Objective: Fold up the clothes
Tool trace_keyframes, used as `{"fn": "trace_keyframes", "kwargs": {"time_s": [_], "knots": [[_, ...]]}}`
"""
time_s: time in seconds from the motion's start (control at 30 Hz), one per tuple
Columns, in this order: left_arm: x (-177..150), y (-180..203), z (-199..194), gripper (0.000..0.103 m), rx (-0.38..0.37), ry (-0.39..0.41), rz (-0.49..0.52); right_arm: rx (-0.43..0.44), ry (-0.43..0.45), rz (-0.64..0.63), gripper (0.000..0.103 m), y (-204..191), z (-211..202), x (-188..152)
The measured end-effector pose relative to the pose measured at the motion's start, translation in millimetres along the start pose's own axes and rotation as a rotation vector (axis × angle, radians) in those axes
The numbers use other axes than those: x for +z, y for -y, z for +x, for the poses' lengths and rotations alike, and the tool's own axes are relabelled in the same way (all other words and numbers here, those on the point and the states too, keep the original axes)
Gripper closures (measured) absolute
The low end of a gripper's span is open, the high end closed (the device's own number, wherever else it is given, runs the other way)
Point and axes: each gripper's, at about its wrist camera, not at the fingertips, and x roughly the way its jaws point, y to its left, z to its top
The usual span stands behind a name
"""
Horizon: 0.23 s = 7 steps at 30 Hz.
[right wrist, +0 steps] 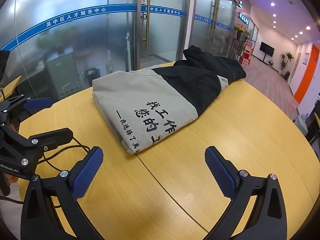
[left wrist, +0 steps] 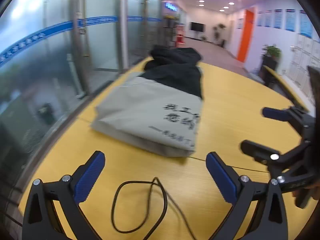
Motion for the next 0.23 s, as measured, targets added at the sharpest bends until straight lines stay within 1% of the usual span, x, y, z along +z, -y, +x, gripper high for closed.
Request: {"fn": "trace_keyframes", "kwargs": {"time_s": [0.03, 0.17, 0.23], "knots": [[-1.7, 2.3, -2.3, 0.000, 0.024, 0.015, 0.011, 0.003, 0.002, -0.003, 0.001, -0.6, -0.6, 0.3], [-3.3, 10.2, -1.3, 0.000, 0.047, -0.017, 0.044, 0.011, -0.002, -0.016, 0.001, -4.9, -0.2, 1.7], [-3.0, 8.5, -2.7, 0.000, 0.037, -0.023, 0.041, 0.014, -0.006, -0.013, 0.001, -5.9, 0.4, 1.9]]}}
